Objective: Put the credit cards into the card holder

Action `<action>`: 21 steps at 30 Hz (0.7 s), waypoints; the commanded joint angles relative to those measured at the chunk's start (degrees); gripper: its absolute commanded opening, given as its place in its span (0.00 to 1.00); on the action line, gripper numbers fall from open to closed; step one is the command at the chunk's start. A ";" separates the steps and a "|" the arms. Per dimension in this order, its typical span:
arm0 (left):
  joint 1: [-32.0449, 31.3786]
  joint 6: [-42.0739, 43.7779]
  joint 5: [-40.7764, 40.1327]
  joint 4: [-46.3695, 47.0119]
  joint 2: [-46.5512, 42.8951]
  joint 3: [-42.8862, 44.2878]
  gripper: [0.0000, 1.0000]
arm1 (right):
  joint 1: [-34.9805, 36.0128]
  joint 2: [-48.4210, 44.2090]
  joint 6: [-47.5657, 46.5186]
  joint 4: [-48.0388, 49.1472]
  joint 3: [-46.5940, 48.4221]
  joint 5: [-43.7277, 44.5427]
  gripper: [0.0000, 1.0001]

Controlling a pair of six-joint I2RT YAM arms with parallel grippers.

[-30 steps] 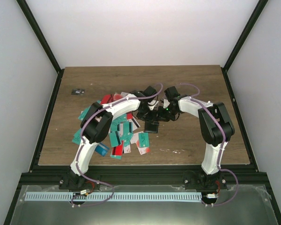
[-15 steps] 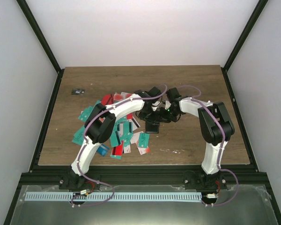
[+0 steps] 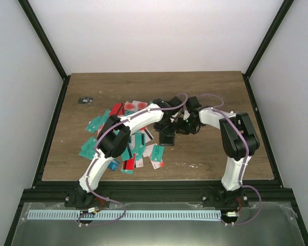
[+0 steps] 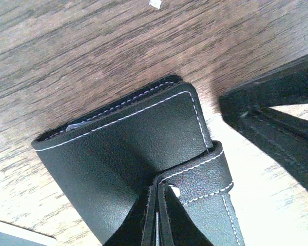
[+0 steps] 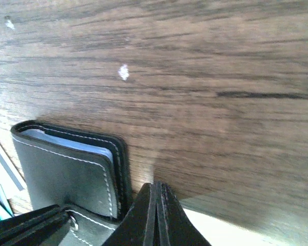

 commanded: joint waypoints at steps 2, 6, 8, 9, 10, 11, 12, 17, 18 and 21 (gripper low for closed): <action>-7.12 -1.97 -3.68 -8.27 13.13 -7.32 0.04 | -0.38 -3.72 1.35 0.97 -3.46 5.53 0.03; -9.15 -3.02 -6.05 -10.07 14.67 -5.35 0.04 | -3.51 -6.77 1.09 0.10 -4.74 5.95 0.05; -10.04 -3.54 -6.99 -10.84 15.19 -3.41 0.04 | -4.78 -8.79 0.95 -0.40 -5.10 5.95 0.06; -10.15 -3.97 -7.00 -10.88 15.12 -2.97 0.04 | -5.29 -9.92 0.94 -0.75 -5.32 6.11 0.07; -10.11 -4.41 -6.97 -10.88 14.83 -2.71 0.04 | -5.64 -11.14 0.94 -1.10 -5.58 6.28 0.08; -10.12 -4.75 -7.11 -10.87 14.54 -2.77 0.04 | -6.00 -12.41 0.97 -1.54 -5.82 6.45 0.09; -10.10 -4.99 -7.21 -10.82 14.15 -3.07 0.04 | -6.43 -13.61 1.24 -2.01 -6.25 6.73 0.10; -10.14 -5.37 -6.25 -10.50 11.98 -2.54 0.04 | -7.51 -19.97 2.33 -3.54 -8.23 7.14 0.15; -10.08 -5.40 -6.00 -10.25 10.85 -2.38 0.05 | -7.51 -21.12 2.41 -3.65 -8.50 7.13 0.16; -9.73 -5.27 -5.50 -9.11 8.01 -2.38 0.09 | -7.51 -23.99 2.52 -4.25 -8.84 7.05 0.17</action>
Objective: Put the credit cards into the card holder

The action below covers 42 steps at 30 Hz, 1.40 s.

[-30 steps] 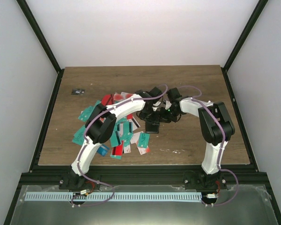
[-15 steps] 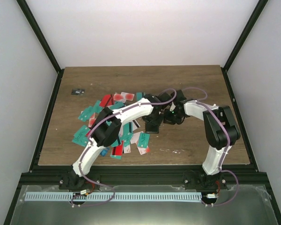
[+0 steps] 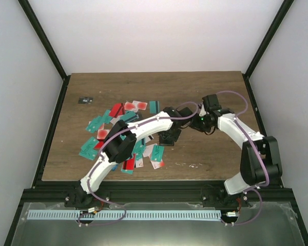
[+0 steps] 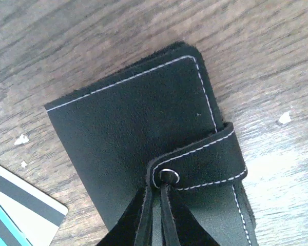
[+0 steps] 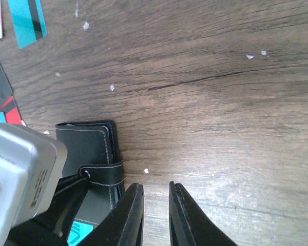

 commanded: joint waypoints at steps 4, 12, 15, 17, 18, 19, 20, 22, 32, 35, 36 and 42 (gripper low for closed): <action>-2.02 -0.12 9.61 -6.49 5.25 -2.31 0.12 | -0.50 -5.49 0.16 -2.86 -0.36 0.31 0.18; -0.50 -0.19 9.61 -6.51 -1.44 -0.64 0.16 | -0.53 -7.13 -1.17 -5.48 3.48 0.89 0.19; 0.69 -0.34 11.73 -4.61 -5.59 -0.73 0.21 | -0.49 -8.00 -1.66 -5.49 5.28 1.29 0.26; 1.67 -0.42 12.89 -3.27 -8.49 -0.82 0.25 | -0.49 -8.53 -1.68 -5.40 6.23 1.19 0.30; 2.19 -0.45 13.48 -2.85 -9.63 -0.78 0.27 | -0.51 -8.72 -1.69 -5.46 6.75 1.20 0.31; 2.66 -0.39 14.19 -2.49 -11.17 -0.74 0.28 | -0.52 -8.78 -1.72 -5.76 7.31 1.21 0.33; 3.25 -0.32 14.50 -2.28 -12.26 -0.79 0.30 | -0.50 -8.92 -1.83 -6.03 7.88 1.24 0.37; 4.70 -0.02 14.79 -2.27 -14.27 -0.87 0.31 | -0.49 -9.54 -2.09 -6.40 8.89 1.58 0.48; 18.75 3.64 10.09 9.94 -35.67 -15.72 0.76 | -0.54 -18.95 -4.39 -4.01 10.71 8.03 1.00; 24.28 4.69 9.62 14.46 -42.61 -20.89 0.99 | -0.52 -23.51 -5.36 -2.53 9.98 9.46 1.00; 26.01 4.97 9.16 15.63 -44.60 -22.43 1.00 | -0.50 -24.97 -5.78 -1.76 9.54 9.71 1.00; 31.55 5.08 5.63 22.08 -55.88 -31.60 1.00 | -0.49 -33.29 -6.23 4.12 4.92 9.29 1.00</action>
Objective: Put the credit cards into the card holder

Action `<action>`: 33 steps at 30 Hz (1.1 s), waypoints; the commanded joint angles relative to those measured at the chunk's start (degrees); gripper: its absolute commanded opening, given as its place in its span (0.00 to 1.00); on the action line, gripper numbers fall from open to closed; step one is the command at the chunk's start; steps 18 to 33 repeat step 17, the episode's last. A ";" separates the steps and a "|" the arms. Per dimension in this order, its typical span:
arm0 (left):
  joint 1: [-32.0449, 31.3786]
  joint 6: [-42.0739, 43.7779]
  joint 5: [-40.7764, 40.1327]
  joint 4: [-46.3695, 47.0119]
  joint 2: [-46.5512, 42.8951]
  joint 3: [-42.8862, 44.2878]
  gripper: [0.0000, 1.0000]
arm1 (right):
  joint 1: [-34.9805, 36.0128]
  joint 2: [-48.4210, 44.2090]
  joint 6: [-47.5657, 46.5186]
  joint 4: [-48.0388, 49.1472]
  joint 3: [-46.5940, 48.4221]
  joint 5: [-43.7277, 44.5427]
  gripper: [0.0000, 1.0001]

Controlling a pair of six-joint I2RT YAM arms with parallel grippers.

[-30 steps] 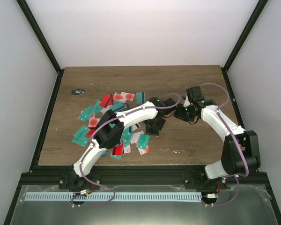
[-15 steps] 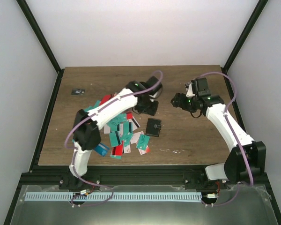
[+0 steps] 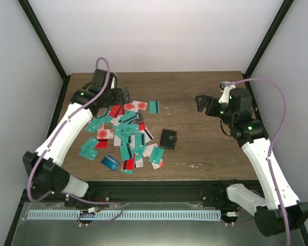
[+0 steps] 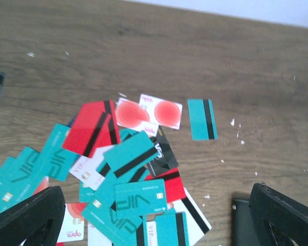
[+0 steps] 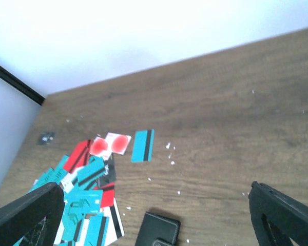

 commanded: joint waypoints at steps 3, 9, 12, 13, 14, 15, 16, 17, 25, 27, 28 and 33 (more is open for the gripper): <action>1.45 0.50 -3.28 8.50 -8.64 -7.28 1.00 | -0.16 -6.87 -0.69 7.06 -4.21 -0.83 1.00; 1.57 -0.18 -3.35 9.61 -10.83 -10.25 1.00 | -0.17 -6.26 1.97 6.18 -4.84 -1.10 1.00; 1.58 -0.19 -3.90 10.25 -11.86 -11.10 1.00 | -0.19 -6.09 1.93 6.46 -5.38 -1.21 1.00; 1.56 -0.19 -3.99 10.37 -12.12 -11.24 1.00 | -0.17 -6.01 1.88 6.74 -5.54 -1.23 1.00; 1.55 -0.13 -4.11 10.56 -12.36 -11.39 1.00 | -0.18 -5.85 1.91 6.88 -5.56 -1.35 1.00; 1.47 -0.11 -4.22 10.82 -12.59 -11.59 1.00 | -0.19 -5.67 1.85 6.90 -5.44 -1.45 1.00; 1.51 -0.10 -4.33 11.02 -12.79 -11.81 1.00 | -0.18 -5.55 1.68 6.95 -5.32 -1.41 1.00; 1.57 -0.04 -4.50 11.12 -12.91 -11.88 1.00 | -0.17 -5.59 1.50 7.17 -5.22 -1.54 1.00; 1.57 -0.04 -4.50 11.12 -12.91 -11.88 1.00 | -0.17 -5.59 1.50 7.17 -5.22 -1.54 1.00; 1.57 -0.04 -4.50 11.12 -12.91 -11.88 1.00 | -0.17 -5.59 1.50 7.17 -5.22 -1.54 1.00; 1.57 -0.04 -4.50 11.12 -12.91 -11.88 1.00 | -0.17 -5.59 1.50 7.17 -5.22 -1.54 1.00; 1.57 -0.04 -4.50 11.12 -12.91 -11.88 1.00 | -0.17 -5.59 1.50 7.17 -5.22 -1.54 1.00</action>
